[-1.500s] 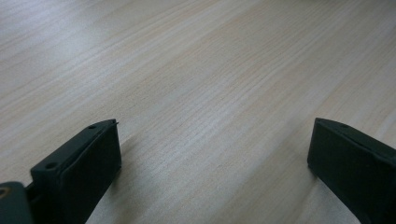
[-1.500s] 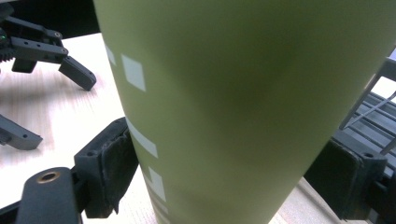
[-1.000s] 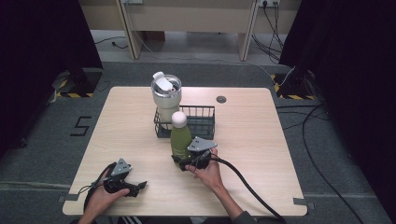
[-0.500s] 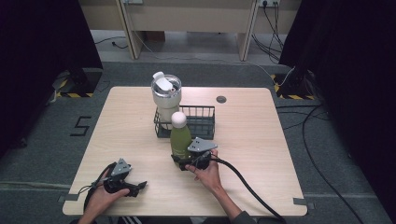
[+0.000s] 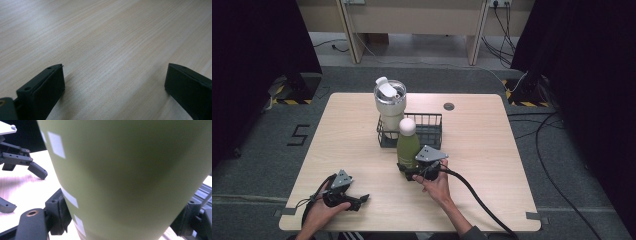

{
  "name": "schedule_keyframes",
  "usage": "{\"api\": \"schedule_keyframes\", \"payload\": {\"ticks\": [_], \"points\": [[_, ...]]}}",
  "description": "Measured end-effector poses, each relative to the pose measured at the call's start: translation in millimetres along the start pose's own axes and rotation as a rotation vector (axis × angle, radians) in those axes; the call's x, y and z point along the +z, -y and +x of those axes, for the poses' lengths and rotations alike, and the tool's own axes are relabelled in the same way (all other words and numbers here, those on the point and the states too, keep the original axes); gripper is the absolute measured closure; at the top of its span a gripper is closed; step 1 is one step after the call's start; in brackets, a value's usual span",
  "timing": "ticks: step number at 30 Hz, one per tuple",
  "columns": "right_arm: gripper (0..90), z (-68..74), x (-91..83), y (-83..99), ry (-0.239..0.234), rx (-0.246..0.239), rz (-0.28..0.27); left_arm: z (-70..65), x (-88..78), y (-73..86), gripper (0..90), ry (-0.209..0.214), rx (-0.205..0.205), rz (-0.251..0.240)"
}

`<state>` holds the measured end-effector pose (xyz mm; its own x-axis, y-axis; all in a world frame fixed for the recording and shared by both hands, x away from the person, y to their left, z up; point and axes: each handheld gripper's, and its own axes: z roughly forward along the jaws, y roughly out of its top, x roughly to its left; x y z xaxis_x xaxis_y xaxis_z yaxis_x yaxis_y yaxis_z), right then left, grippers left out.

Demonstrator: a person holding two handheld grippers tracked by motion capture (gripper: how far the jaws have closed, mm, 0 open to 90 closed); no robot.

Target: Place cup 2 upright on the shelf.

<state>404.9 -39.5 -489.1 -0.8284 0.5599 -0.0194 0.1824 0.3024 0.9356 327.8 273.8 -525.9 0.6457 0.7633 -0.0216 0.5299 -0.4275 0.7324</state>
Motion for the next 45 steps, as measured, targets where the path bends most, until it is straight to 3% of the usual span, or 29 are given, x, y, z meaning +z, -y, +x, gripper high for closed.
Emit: {"api": "schedule_keyframes", "payload": {"ticks": [37, 45], "points": [[20.8, -15.0, -25.7, -21.5, 0.032, 0.016, 0.008, 0.0, 0.0, 0.0, 2.2, 0.000, 0.000, 0.001], [20.8, -23.0, -32.7, -28.6, 0.043, 0.028, -0.015, 0.0, 0.0, 0.0, 2.2, 0.000, 0.000, 0.000]]}}
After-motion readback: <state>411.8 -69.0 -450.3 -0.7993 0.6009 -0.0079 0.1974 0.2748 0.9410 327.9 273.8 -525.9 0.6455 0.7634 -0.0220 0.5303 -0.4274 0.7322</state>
